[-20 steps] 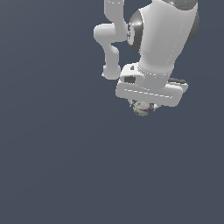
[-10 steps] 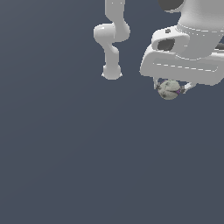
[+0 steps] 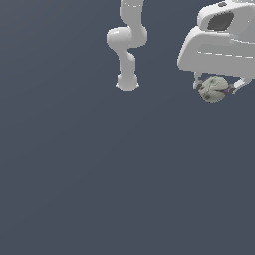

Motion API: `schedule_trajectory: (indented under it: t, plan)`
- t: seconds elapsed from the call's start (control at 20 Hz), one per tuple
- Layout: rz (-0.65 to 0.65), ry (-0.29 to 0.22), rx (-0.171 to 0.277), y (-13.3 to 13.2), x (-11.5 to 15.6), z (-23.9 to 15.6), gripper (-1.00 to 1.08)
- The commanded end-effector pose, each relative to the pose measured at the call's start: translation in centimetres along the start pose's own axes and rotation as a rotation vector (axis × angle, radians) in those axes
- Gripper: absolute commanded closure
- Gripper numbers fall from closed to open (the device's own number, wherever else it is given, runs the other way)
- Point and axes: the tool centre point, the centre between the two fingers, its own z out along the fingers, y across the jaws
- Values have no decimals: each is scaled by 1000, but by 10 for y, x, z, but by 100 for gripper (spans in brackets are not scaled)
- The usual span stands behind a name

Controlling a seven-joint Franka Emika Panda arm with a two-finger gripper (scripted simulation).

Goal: Pick up the object and move it to a goal position.

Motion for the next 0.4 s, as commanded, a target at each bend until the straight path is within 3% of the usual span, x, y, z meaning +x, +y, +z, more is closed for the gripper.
schedule_trajectory:
  t: [0.0, 0.35]
  plan:
    - [1, 1, 0, -4, 0, -6, 108]
    - [1, 1, 0, -8, -1, -12, 108]
